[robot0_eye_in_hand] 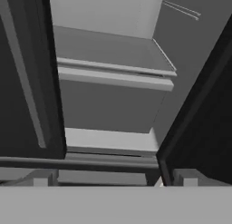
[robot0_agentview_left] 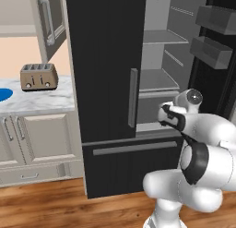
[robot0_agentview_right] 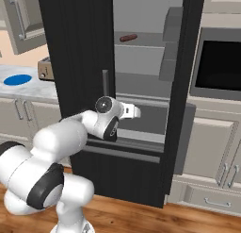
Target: Move the hot dog bun to the plate on the dining table and place the condiment next to that plate. Then navigate to the fridge and take the sausage and place it on the plate as well.
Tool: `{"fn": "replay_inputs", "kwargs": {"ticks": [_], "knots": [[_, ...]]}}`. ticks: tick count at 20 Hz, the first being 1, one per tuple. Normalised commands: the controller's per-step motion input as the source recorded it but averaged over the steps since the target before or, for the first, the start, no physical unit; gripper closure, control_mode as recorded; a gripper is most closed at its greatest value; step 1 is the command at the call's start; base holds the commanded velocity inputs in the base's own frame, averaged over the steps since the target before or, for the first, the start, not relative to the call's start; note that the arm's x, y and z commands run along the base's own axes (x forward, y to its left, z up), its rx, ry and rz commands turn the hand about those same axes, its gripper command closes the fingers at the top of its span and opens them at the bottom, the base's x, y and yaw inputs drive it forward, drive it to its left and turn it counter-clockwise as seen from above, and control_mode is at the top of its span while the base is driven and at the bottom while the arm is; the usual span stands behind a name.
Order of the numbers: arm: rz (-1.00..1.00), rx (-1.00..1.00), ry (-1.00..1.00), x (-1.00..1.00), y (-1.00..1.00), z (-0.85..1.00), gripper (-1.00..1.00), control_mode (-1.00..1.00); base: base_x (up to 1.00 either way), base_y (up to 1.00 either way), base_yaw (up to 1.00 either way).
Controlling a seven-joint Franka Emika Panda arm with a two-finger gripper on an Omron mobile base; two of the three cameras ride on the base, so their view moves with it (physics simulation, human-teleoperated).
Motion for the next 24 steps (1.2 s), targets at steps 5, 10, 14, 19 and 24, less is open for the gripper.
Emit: {"fn": "replay_inputs", "kwargs": {"ticks": [5, 10, 14, 19, 24], "knots": [[0.0, 0.0, 0.0, -0.14, 0.77, 0.47, -1.0, -1.0, 0.0, 0.0, 0.0], [0.02, -0.02, 0.01, -0.39, 0.67, 0.32, -1.0, -1.0, 0.0, 0.0, 0.0], [0.08, 0.0, 0.06, -0.8, 0.61, 0.31, -1.0, -1.0, 0.0, 0.0, 0.0], [0.04, 0.0, 0.17, -0.32, 0.49, 0.48, -1.0, -1.0, 0.0, 0.0, 0.0], [0.0, 0.05, 0.2, 0.48, 0.01, 0.21, -1.0, -1.0, 0.0, 0.0, 0.0]]}}
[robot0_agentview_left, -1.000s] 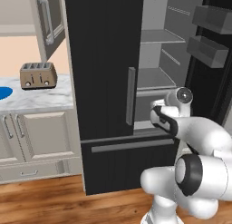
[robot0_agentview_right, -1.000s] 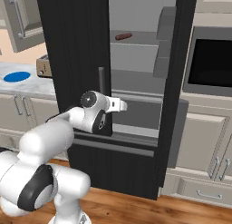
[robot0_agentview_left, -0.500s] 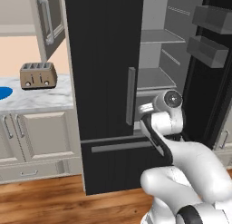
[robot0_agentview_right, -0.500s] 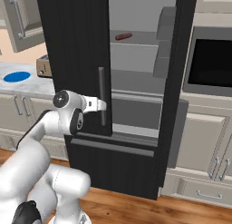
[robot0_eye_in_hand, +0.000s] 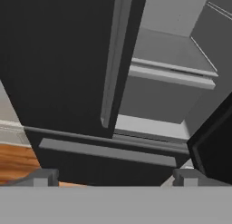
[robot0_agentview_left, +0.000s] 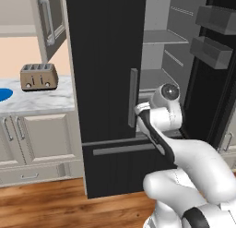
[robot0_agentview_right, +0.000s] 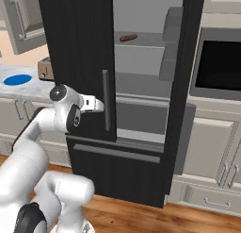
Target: Move the hot dog bun to the plate on the dining table and place the condiment next to that plate. Then navigate to the fridge and take the sausage and place it on the plate as well.
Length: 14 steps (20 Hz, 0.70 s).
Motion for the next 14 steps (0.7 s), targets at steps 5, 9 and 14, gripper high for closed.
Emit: {"fn": "replay_inputs", "kwargs": {"ticks": [5, 9, 14], "knots": [[0.0, 0.07, 0.16, 0.49, 0.0, 0.09, -1.0, -1.0, 0.0, 0.0, 0.0], [0.0, 0.08, 0.02, 0.49, 0.0, -0.01, -1.0, -1.0, 0.0, 0.0, 0.0], [0.0, 0.03, -0.19, 0.34, 0.0, -0.12, -1.0, -1.0, 0.0, 0.0, 0.0]]}}
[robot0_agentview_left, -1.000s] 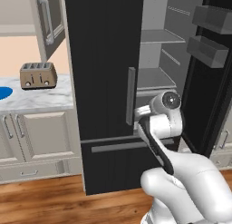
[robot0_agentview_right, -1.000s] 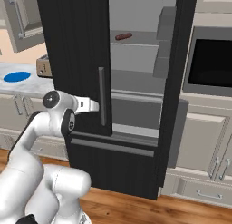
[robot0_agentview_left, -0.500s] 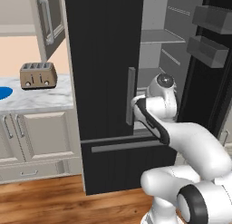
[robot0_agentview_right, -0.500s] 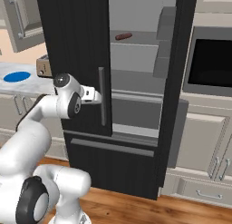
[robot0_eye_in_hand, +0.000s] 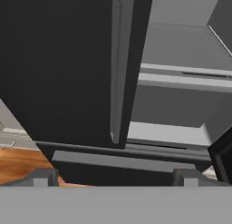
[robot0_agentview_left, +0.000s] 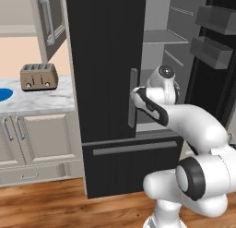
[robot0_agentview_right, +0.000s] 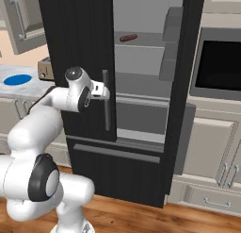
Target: Move the hot dog bun to the plate on the dining table and place the condiment next to that plate. Then navigate to the fridge and take the sausage and place it on the plate as well.
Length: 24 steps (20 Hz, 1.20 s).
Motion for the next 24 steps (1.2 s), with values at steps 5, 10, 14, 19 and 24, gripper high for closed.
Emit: {"fn": "replay_inputs", "kwargs": {"ticks": [5, 10, 14, 19, 24], "knots": [[0.0, 0.07, -0.08, 0.42, -0.01, -0.01, -1.0, -1.0, 0.0, 0.0, 0.0], [0.0, 0.08, 0.04, 0.61, -0.02, 0.0, -1.0, -1.0, 0.0, 0.0, 0.0], [0.0, 0.03, 0.0, 0.61, 0.0, 0.0, -1.0, -1.0, 0.0, 0.0, 0.0], [0.0, 0.0, 0.0, 0.55, -0.05, -0.04, -1.0, -1.0, 0.0, 0.0, 0.0], [0.0, 0.0, 0.0, 0.57, -0.04, -0.02, -1.0, -1.0, 0.0, 0.0, 0.0]]}}
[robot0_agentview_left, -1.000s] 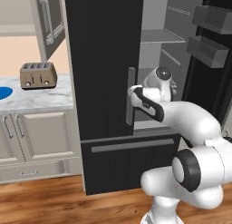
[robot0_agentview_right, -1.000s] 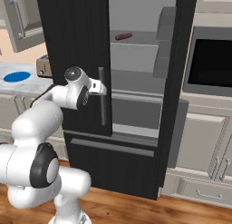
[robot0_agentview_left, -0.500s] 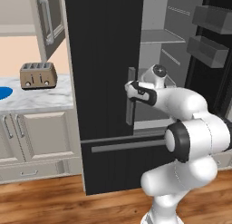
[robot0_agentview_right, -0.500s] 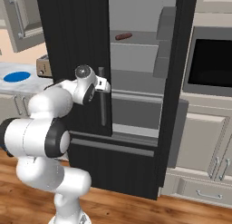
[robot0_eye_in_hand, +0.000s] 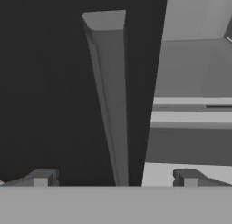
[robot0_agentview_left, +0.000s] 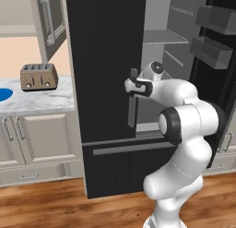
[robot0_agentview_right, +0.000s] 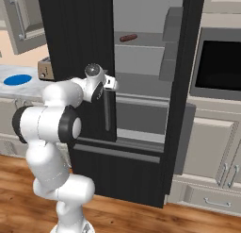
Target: Move the hot dog bun to the plate on the dining table and place the condiment next to that plate. Then navigate to the fridge and take the sausage and place it on the plate as well.
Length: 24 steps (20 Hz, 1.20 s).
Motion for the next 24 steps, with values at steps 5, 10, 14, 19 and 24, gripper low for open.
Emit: {"fn": "replay_inputs", "kwargs": {"ticks": [5, 10, 14, 19, 24], "knots": [[0.0, 0.0, 0.0, 0.58, 0.0, -0.13, -1.0, -1.0, 0.0, 0.0, 0.0], [0.0, 0.0, 0.0, 0.53, 0.0, -0.22, -1.0, -1.0, 0.0, 0.0, 0.0], [0.0, 0.0, 0.0, 0.52, 0.0, -0.23, -1.0, -1.0, 0.0, 0.0, 0.0], [0.0, 0.01, -0.01, 0.4, 0.01, -0.19, 1.0, -1.0, 0.0, 0.0, 0.0], [0.02, 0.0, -0.03, 0.1, 0.12, -0.13, 1.0, -1.0, 0.0, 0.0, 0.0]]}}
